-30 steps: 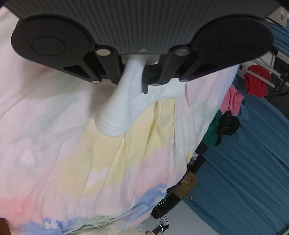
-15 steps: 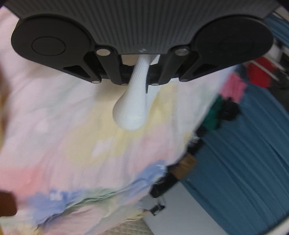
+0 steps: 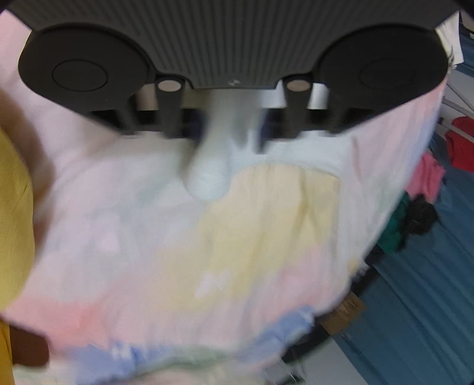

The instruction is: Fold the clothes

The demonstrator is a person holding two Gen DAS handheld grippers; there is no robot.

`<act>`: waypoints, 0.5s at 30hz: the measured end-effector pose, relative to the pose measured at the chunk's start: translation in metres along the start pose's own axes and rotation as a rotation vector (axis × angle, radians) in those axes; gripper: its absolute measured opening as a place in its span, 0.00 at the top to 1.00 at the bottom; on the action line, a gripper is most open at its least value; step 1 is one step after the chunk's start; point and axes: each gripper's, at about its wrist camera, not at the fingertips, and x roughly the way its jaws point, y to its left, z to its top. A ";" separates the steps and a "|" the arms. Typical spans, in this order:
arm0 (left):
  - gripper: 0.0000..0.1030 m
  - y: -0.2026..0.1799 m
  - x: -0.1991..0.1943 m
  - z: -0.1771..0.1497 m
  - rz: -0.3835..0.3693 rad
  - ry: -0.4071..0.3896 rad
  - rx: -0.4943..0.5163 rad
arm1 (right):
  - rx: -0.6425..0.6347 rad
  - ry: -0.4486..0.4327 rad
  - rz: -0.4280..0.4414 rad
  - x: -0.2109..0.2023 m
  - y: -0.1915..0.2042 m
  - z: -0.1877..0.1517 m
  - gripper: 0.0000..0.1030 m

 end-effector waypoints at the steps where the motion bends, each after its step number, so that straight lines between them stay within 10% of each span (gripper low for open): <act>1: 0.04 -0.005 -0.006 0.001 0.015 -0.027 0.027 | -0.026 -0.038 0.012 -0.001 0.009 0.007 0.23; 15: 0.03 -0.209 -0.049 -0.053 -0.182 -0.252 0.433 | -0.545 -0.136 0.540 -0.072 0.140 0.000 0.20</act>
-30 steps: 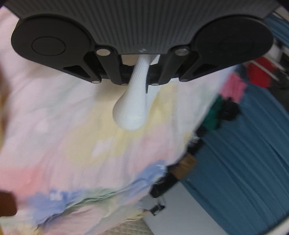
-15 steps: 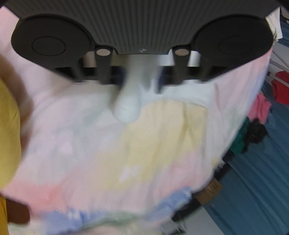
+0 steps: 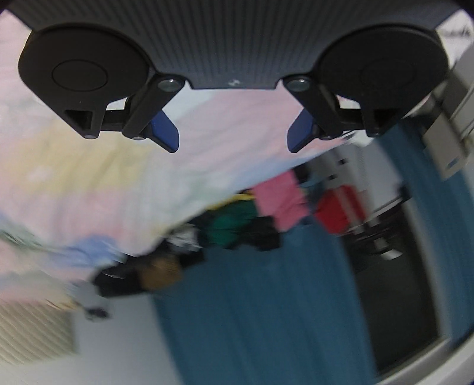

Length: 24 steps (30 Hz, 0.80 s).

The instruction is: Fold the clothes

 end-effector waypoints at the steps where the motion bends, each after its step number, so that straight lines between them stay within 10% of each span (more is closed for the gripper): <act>1: 0.03 -0.018 0.003 0.001 -0.023 -0.008 0.025 | -0.029 -0.001 0.028 0.001 0.006 0.002 0.20; 11: 0.02 -0.111 0.071 -0.031 -0.124 -0.016 0.150 | -0.176 0.032 0.185 -0.045 0.078 -0.054 0.20; 24: 0.02 -0.067 0.120 -0.066 -0.101 0.082 0.143 | -0.196 0.129 0.316 -0.149 0.241 -0.167 0.21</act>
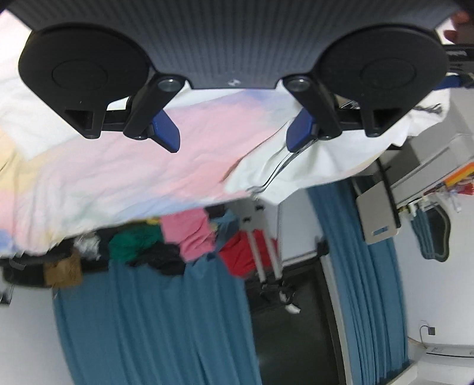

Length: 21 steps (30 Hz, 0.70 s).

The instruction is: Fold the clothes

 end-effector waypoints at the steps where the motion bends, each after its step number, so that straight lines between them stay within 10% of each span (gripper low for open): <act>1: 0.02 0.005 -0.002 0.000 -0.005 0.002 -0.016 | 0.023 0.032 0.023 0.010 0.001 -0.002 0.21; 13: 0.02 0.027 0.017 -0.016 -0.044 0.069 -0.132 | 0.321 0.208 0.067 0.223 -0.039 -0.003 0.37; 21: 0.02 0.045 0.059 -0.023 -0.079 0.054 -0.144 | 0.292 0.194 0.037 0.335 -0.021 0.008 0.54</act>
